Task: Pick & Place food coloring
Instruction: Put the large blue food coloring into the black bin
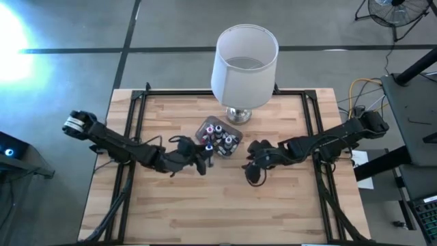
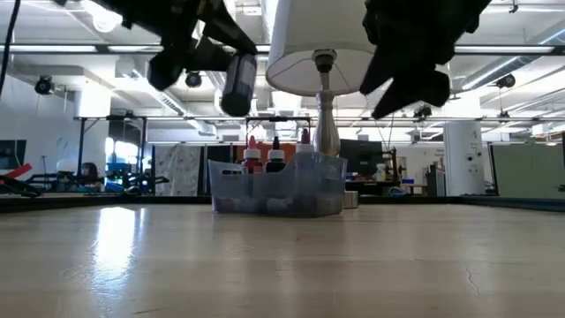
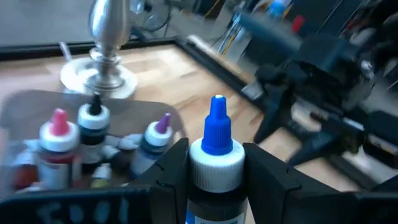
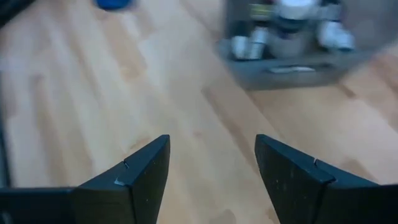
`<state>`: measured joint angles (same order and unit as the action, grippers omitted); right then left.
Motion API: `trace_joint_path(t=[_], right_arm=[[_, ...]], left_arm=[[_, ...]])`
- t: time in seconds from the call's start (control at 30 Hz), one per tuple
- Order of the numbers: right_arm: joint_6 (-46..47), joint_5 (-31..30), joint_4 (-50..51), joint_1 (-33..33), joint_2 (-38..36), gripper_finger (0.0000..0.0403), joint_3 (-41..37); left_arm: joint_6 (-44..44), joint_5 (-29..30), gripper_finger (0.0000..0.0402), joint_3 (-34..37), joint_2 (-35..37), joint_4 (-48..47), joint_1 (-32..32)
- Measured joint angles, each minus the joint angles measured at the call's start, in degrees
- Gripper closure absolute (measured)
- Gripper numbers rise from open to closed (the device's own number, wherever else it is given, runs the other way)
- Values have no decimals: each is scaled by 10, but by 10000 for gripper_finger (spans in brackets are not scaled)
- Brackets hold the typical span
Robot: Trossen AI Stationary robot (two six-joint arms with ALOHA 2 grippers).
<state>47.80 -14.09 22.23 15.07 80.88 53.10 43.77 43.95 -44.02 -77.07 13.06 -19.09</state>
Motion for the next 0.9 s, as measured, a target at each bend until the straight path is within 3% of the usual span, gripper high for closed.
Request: trace_joint_path(t=[0.13,0.47,0.9], right_arm=[[-43,25,-55,2,0,174,0],[-61,26,-47,2,0,173,0],[-114,20,-12,-1,0,174,0]], left_arm=[[-21,3,304,50,-19,144,-2],[-54,-8,303,72,-106,156,-11],[-165,67,303,72,-267,381,-28]])
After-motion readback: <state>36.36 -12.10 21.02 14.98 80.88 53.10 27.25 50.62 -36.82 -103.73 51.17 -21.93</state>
